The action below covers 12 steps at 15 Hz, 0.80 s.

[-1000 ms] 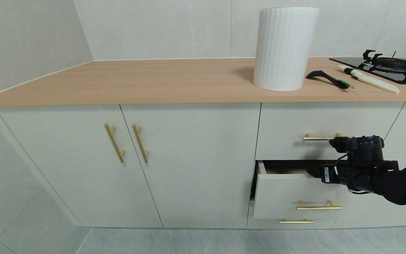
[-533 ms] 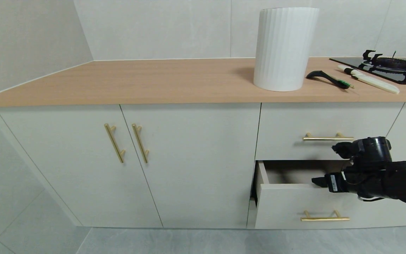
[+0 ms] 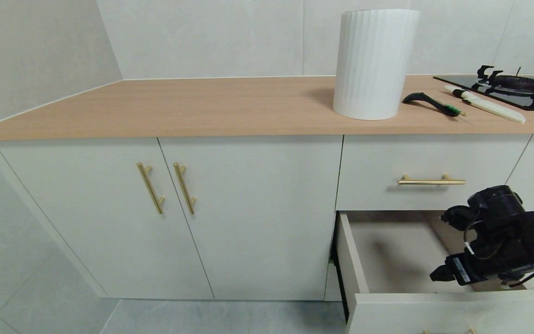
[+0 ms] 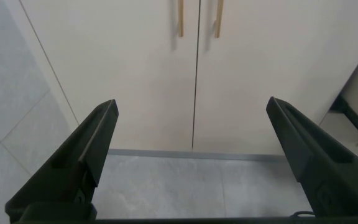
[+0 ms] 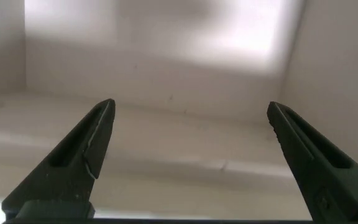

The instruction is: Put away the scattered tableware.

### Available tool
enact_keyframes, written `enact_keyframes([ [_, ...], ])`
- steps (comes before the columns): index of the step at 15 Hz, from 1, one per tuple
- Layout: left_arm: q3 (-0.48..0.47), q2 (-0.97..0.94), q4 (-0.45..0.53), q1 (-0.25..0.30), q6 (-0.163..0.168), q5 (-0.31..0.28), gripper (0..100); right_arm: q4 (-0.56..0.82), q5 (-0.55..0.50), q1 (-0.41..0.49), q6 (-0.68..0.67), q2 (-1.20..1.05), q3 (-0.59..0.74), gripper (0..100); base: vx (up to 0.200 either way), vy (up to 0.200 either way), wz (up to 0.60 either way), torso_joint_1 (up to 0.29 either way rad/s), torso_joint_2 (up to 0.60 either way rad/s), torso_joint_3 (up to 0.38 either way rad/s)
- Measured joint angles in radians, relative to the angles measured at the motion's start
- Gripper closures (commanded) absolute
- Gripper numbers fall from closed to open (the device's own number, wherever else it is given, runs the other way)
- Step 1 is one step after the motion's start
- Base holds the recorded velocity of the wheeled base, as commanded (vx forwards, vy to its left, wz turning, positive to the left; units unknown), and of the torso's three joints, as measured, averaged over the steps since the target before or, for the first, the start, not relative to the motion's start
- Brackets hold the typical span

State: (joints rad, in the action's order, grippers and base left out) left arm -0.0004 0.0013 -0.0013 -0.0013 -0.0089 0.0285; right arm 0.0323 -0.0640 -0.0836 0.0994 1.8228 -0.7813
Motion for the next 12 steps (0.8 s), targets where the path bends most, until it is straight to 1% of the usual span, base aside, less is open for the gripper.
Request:
enact_keyframes([
  [4,0.000,0.000,0.000,0.000,0.000,0.000,0,0.197,-0.002,-0.005,0.050,-0.027,-0.023,0,0.000,0.000,0.00,0.000,0.00,0.000],
  [7,-0.001,0.000,0.000,-0.001,0.000,0.000,0,0.256,-0.010,-0.026,0.068,-0.034,-0.029,0,0.000,0.000,0.00,0.000,0.00,0.000],
  [10,-0.001,0.000,0.000,0.000,-0.001,0.000,0,0.261,-0.009,-0.033,0.066,-0.065,-0.032,0,0.000,0.000,0.00,0.000,0.00,0.000],
  [11,0.000,0.000,0.000,0.000,-0.001,0.000,0,0.280,-0.009,-0.034,0.067,-0.080,-0.034,0,0.000,0.000,0.00,0.000,0.00,0.000],
  [12,0.000,0.000,0.000,0.000,0.000,0.000,0,0.329,-0.007,-0.037,0.068,-0.103,-0.038,0,0.000,0.000,0.00,0.000,0.00,0.000],
])
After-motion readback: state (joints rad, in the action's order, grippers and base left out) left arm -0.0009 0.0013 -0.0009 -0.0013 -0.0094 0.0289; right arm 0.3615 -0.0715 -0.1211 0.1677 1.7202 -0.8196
